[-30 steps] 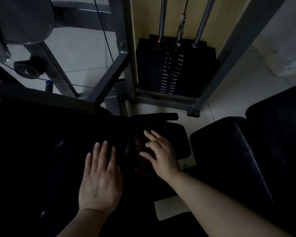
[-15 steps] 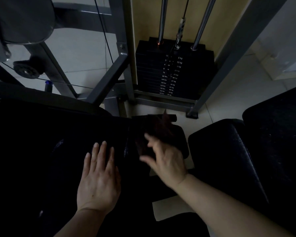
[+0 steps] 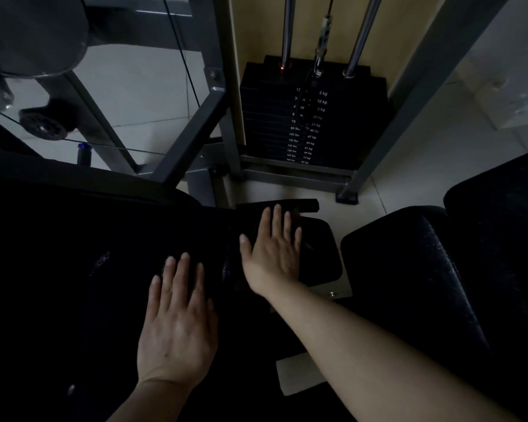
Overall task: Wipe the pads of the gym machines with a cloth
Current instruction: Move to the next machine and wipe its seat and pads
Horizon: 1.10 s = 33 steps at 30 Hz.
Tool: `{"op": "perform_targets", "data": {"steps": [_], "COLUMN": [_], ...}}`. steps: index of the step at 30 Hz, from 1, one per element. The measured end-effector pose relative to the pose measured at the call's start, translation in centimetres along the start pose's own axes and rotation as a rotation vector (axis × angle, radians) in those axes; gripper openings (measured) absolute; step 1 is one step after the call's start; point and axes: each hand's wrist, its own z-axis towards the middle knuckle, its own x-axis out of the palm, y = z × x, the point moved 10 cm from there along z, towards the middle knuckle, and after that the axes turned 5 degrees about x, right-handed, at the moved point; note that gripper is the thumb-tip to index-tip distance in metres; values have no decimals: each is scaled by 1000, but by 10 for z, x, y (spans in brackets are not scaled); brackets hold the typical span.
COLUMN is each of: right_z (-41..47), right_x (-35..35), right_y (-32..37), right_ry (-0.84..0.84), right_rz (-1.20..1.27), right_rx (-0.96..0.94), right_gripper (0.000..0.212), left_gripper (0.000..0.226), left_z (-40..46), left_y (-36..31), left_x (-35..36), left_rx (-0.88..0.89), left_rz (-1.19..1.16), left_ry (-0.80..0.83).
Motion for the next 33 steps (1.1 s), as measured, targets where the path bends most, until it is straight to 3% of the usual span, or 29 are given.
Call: {"op": "perform_targets", "data": {"steps": [6, 11, 13, 18, 22, 25, 29, 33], "right_z": [49, -7, -45, -38, -28, 0, 60, 45], "right_x": [-24, -1, 10, 4, -4, -13, -28, -22], "right_y": [1, -6, -13, -32, -36, -49, -116, -101], "right_ry": [-124, 82, 87, -42, -109, -124, -104, -96], "right_rz": [38, 100, 65, 131, 184, 243, 407, 179], "right_rx": [58, -121, -227, -332, -327, -226, 258, 311], "right_gripper": [44, 78, 88, 62, 58, 51, 43, 51], "left_gripper": [58, 58, 59, 58, 58, 58, 57, 58], "left_z": [-1, 0, -1, -1, -1, -1, -1, -1], "left_y": [-2, 0, 0, -1, -1, -1, 0, -1], "left_x": [-2, -1, 0, -2, -1, -1, -2, -3], "left_rx": [-1, 1, 7, 9, 21, 22, 8, 9], "left_rz": [13, 27, 29, 14, 24, 29, 20, 12], "left_ry": [-6, -5, 5, -3, -11, -17, -37, -49]}}
